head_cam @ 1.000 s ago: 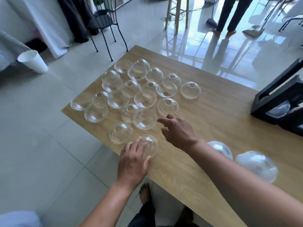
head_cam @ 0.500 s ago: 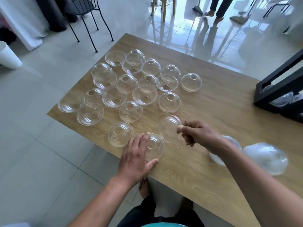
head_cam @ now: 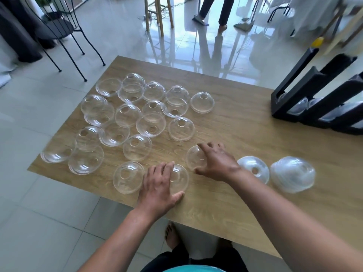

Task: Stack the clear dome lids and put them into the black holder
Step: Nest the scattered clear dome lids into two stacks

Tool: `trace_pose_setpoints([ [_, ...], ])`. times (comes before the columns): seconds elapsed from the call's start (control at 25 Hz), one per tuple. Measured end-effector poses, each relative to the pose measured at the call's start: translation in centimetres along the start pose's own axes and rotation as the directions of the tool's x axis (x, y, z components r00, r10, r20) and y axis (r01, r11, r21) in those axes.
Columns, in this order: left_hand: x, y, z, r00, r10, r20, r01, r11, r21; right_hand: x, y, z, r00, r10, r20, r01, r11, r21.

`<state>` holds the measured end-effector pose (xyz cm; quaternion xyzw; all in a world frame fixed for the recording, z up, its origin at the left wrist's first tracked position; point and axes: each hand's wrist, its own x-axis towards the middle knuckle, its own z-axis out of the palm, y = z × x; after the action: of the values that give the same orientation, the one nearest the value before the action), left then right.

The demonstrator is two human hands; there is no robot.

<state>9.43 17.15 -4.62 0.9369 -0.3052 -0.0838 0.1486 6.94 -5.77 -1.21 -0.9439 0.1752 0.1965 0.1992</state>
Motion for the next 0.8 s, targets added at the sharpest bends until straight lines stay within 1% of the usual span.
trace_pose_setpoints([
  [0.08, -0.2, -0.3, -0.4, 1.0, 0.004, 0.003, -0.004, 1.0, -0.011, 0.4, -0.8, 0.3, 1.0, -0.004, -0.031, 0.001, 0.997, -0.077],
  [0.16, -0.4, -0.4, -0.7, 1.0, 0.006, 0.004, -0.006, 0.998, -0.065, 0.5, -1.3, -0.7, 0.999, 0.008, -0.038, -0.011, 0.997, -0.072],
  [0.28, -0.5, 1.1, -1.6, 0.999, 0.024, 0.025, -0.018, 0.978, -0.206, -0.7, -0.1, -3.4, 0.996, 0.023, -0.092, -0.016, 0.996, 0.083],
  [0.4, 0.5, 5.3, -2.0, 0.992, 0.125, 0.012, -0.115, 0.945, -0.307, -3.8, 3.8, -6.9, 0.971, 0.077, -0.227, -0.01, 0.959, 0.284],
  [0.52, 2.4, 11.6, -1.3, 0.965, 0.261, -0.014, -0.252, 0.917, -0.31, -8.0, 9.3, -9.1, 0.918, 0.177, -0.355, -0.016, 0.91, 0.414],
  [0.6, 3.6, 15.9, -0.1, 0.948, 0.318, -0.02, -0.31, 0.905, -0.291, -10.7, 13.3, -9.6, 0.884, 0.258, -0.391, -0.052, 0.884, 0.465],
  [0.68, 4.8, 19.1, 1.6, 0.943, 0.331, 0.019, -0.317, 0.918, -0.237, -12.8, 16.7, -9.4, 0.861, 0.332, -0.385, -0.099, 0.852, 0.514],
  [0.8, 6.3, 20.4, 3.9, 0.954, 0.274, 0.126, -0.255, 0.956, -0.145, -14.3, 20.4, -8.5, 0.859, 0.357, -0.368, -0.109, 0.829, 0.549],
])
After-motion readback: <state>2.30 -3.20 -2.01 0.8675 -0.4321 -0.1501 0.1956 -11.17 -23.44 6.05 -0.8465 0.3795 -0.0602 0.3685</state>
